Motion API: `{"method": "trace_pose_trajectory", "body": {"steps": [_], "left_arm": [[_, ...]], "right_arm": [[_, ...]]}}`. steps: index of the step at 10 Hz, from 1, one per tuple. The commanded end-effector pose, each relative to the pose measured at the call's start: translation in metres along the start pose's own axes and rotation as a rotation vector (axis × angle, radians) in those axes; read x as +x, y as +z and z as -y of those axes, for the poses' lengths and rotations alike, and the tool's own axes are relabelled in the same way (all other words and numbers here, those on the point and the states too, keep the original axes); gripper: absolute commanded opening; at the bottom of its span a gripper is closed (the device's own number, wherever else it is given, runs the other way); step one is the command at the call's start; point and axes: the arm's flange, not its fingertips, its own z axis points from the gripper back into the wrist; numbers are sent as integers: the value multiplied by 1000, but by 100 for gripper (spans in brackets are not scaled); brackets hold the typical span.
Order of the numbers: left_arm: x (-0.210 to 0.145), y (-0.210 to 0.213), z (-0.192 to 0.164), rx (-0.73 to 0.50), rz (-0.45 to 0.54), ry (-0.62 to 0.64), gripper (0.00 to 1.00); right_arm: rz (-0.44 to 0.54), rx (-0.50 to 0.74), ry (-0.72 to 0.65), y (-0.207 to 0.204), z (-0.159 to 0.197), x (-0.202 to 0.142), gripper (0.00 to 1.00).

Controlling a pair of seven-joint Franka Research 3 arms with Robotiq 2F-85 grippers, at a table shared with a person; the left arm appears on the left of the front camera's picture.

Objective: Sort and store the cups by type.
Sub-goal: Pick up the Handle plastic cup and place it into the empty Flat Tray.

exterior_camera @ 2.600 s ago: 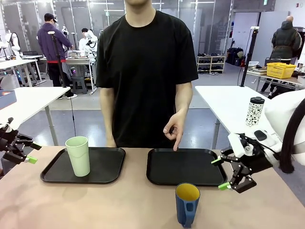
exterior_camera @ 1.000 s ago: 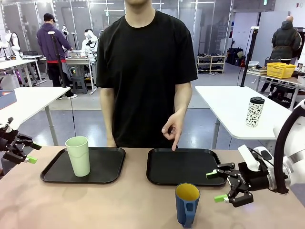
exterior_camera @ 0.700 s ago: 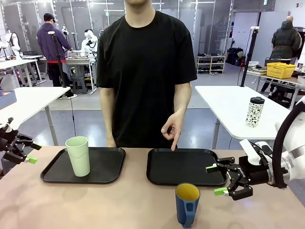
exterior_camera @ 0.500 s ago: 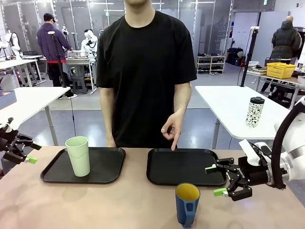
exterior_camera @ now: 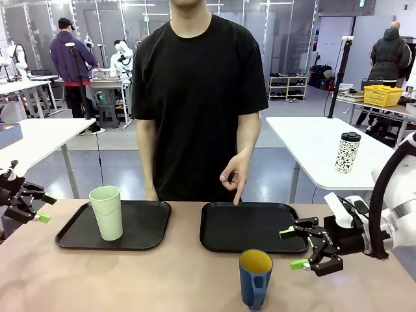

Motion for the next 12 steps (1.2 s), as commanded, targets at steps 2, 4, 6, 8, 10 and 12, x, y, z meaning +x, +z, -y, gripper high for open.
{"method": "trace_pose_trajectory", "body": {"steps": [2, 4, 6, 8, 10, 12], "left_arm": [[-1, 1, -4, 3, 28, -19, 100], [-1, 1, -4, 3, 28, -19, 100], [-1, 1, -4, 3, 28, -19, 100], [-1, 1, -4, 3, 28, -19, 100], [-1, 1, -4, 3, 28, -19, 100], [-1, 1, -4, 3, 28, -19, 100]], "right_arm": [[-84, 81, -31, -14, 5, 8, 100], [-112, 132, -64, -21, 10, 8, 100], [-126, 185, -91, -30, 14, 6, 100], [-131, 205, -102, -41, 18, 3, 100], [-135, 225, -80, -48, 21, -1, 100], [-137, 281, -40, -50, 22, -10, 100]]}}
